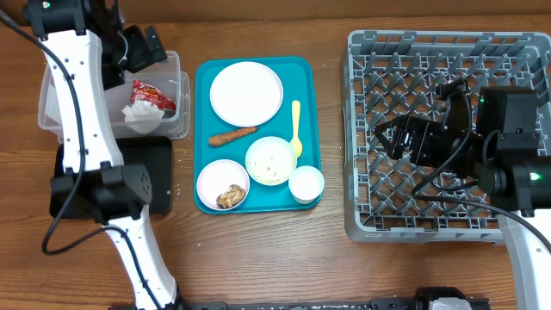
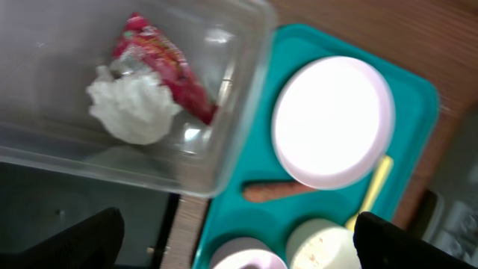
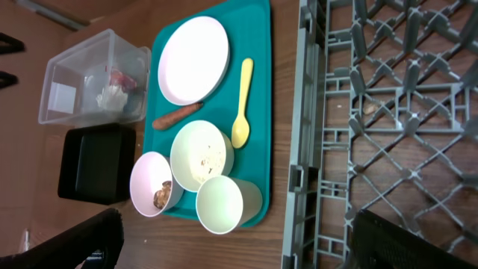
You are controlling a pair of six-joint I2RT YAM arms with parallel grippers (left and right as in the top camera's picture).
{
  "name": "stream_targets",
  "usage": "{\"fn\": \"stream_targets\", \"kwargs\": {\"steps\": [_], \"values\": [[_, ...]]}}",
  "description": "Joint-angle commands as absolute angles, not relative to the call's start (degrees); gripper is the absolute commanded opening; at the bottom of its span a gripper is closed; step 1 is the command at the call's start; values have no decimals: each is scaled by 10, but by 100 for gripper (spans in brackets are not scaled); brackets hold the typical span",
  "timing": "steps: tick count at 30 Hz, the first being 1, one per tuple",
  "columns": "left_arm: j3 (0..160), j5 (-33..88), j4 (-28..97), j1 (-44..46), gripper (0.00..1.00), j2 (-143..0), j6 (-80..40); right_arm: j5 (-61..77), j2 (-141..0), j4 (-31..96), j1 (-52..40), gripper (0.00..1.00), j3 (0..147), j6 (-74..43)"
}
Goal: Sort waste into correct bins and load items into the dishwasher
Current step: 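Move left gripper to the pink bowl and grasp its rim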
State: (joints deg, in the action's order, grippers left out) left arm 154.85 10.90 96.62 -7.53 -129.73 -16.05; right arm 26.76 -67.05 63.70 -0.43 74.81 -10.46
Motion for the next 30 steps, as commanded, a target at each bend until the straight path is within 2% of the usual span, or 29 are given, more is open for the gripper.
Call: {"fn": "stream_targets", "kwargs": {"steps": [1,8,15,22,24,30], "values": [[1541,144,968,-39,100,-1201,-113,267,-670,649,-6,100,765,-105],[1370,57,968,65,100,-1043,-119,267,-670,652,-6,100,765,-105],[1131,27,962,185,100,-994,-124,267,-670,644,-6,100,765,-104],[903,15,830,242,97,-994,-124,267,-670,646,-6,100,765,-104],[858,18,791,244,95,-994,-123,267,-670,648,-6,100,765,-104],[729,26,670,248,74,-994,-91,266,-670,653,-6,100,765,-104]]}}
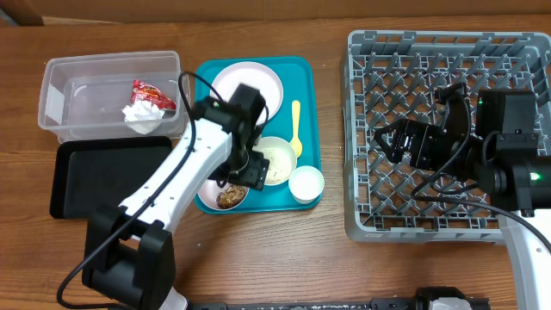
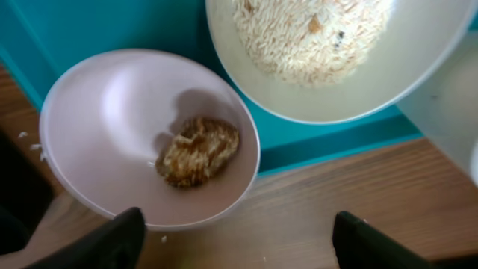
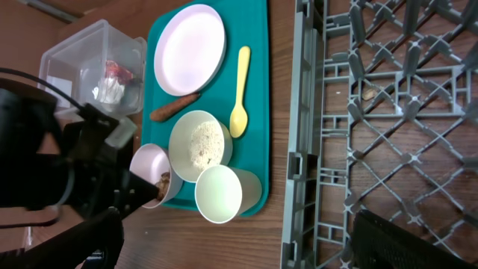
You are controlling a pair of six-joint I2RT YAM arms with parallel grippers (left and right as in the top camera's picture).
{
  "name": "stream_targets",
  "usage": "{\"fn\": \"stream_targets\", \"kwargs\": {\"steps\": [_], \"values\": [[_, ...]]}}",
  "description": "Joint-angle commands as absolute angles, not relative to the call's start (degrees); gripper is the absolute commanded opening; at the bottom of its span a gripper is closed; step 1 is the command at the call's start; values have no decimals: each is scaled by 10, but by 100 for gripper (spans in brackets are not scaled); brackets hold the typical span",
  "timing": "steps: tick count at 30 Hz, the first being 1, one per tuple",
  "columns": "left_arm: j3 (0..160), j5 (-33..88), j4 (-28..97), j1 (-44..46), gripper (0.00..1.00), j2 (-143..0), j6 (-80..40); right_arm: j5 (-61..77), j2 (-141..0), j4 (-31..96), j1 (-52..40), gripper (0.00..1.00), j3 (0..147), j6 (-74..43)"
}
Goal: Sort waste into correct bins and load items into the dishwasher
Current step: 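Move left gripper to the pink bowl and grasp its rim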
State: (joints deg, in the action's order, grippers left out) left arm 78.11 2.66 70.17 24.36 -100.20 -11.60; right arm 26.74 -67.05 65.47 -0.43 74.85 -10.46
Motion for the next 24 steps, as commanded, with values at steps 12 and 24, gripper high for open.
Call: {"fn": "stream_targets", "kwargs": {"steps": [12,24], "values": [[660,30,569,248,49,-994,-70,266,-670,653,-6,100,765,-104],[649,28,552,248,12,-997,-62,266,-670,650,-6,100,765,-104]]}}
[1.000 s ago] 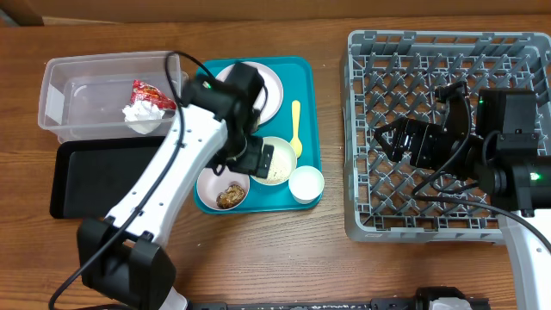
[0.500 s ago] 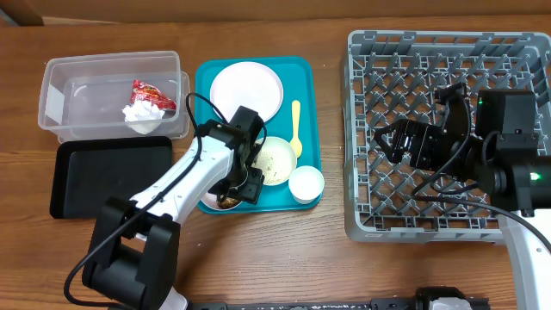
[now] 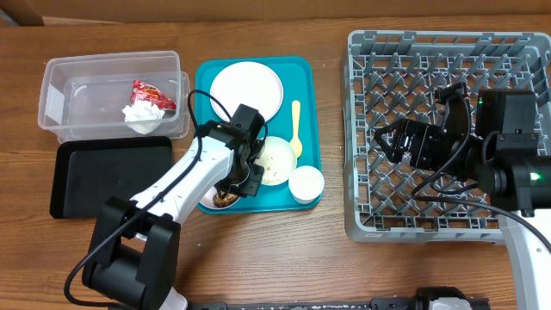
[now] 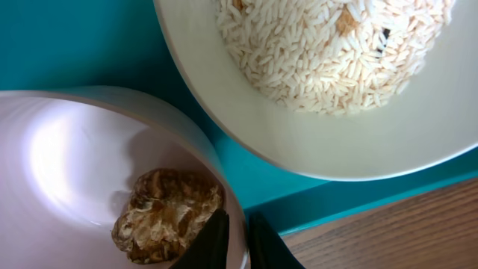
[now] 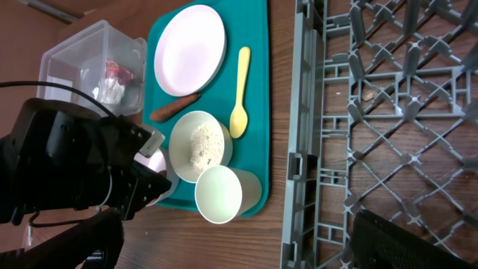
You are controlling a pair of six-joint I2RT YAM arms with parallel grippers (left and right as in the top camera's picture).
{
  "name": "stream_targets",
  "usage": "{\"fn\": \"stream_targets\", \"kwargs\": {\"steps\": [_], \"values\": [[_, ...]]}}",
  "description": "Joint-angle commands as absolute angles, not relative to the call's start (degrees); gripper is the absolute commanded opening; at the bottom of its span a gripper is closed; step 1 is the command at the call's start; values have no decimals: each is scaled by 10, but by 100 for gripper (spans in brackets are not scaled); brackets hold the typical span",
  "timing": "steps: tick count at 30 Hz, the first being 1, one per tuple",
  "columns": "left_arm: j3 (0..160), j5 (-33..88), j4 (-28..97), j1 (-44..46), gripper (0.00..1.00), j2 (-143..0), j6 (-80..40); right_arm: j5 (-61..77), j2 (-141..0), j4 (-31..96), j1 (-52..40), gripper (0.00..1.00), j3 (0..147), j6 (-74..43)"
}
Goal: Sort waste into correct bins and load items into the dishwasher
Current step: 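Move left gripper to the pink bowl and grasp its rim, then carry the pink bowl left and tip its food onto the black tray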
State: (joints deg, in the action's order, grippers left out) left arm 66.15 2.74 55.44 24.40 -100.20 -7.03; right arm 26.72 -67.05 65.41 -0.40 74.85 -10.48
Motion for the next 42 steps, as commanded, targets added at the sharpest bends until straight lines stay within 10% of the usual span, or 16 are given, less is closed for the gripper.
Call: {"fn": "stream_targets", "kwargs": {"steps": [1,33,42], "values": [[646,28,551,248,11,-999,-62,266,-670,650,-6,100,765,-104],[897,-19,757,243,4,-999,-112,267,-670,655,-6,100,765,-104],[977,58,858,122,4,-958,-125,267,-670,655,-6,100,765,-104]]}}
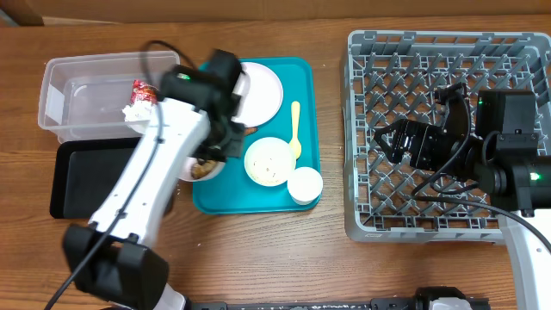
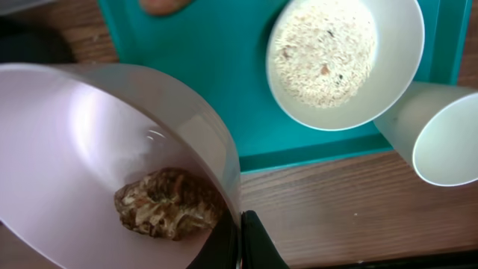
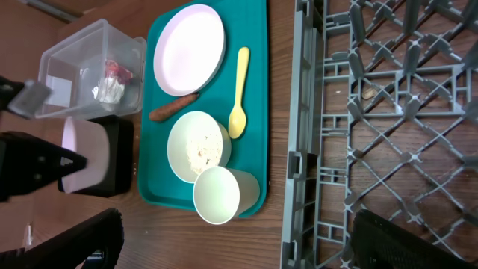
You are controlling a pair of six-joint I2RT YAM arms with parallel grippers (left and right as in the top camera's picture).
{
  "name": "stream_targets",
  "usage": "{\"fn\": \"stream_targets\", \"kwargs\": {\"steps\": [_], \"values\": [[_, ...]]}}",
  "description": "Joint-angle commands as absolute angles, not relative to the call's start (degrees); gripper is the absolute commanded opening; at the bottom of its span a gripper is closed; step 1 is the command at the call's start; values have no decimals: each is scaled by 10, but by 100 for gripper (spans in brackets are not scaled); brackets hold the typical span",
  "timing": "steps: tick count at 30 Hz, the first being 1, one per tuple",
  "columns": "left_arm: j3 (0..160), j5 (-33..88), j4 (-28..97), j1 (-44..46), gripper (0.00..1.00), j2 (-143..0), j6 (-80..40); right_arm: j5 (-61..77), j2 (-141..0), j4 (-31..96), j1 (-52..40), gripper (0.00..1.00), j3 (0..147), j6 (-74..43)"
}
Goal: Sort waste into correct bins and load items into the dishwasher
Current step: 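Carry the pink bowl left and tip its food onto the black tray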
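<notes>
My left gripper (image 2: 240,240) is shut on the rim of a pink bowl (image 2: 89,149) that holds a brown lump of food (image 2: 168,203). In the overhead view the pink bowl (image 1: 196,167) hangs tilted at the left edge of the teal tray (image 1: 207,200), beside the black bin (image 1: 95,176). On the tray lie a pink plate (image 1: 258,90), a carrot (image 1: 251,130), a yellow spoon (image 1: 296,125), a rice bowl (image 1: 269,161) and a white cup (image 1: 305,183). My right gripper (image 3: 243,243) stands open and empty over the grey dish rack (image 1: 448,52).
A clear bin (image 1: 60,103) at the back left holds a red wrapper (image 1: 144,91) and a white tissue (image 1: 138,112). The dish rack fills the right side of the wooden table (image 1: 258,250).
The pink bowl stood at the tray's front left with my left gripper on its rim. Now it is held up at the tray's left edge, beside the black bin. The right arm has not moved.
My left gripper was open above the clear bin. Then it hung open over the pink bowl on the tray. Then its fingers were on the bowl's rim, and now the bowl is off the tray's floor and further left. The right arm stayed over the rack.
</notes>
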State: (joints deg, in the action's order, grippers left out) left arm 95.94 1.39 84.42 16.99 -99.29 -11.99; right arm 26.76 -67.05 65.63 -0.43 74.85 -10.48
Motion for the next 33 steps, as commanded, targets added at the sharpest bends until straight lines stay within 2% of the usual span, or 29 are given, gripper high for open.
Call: {"fn": "stream_targets", "kwargs": {"steps": [1,9,16,27,33], "values": [[977,76,865,101,4,-948,-115,267,-670,655,-6,100,765,-104],[967,297,900,-84,4,-903,50,267,-670,655,-6,100,765,-104],[877,524,891,-223,4,-912,230,266,-670,660,-6,100,765,-104],[768,680,891,-404,4,-991,366,267,-670,653,-6,100,765,-104],[754,716,928,-443,4,-1077,409,266,-670,653,-6,100,765,-104]]}}
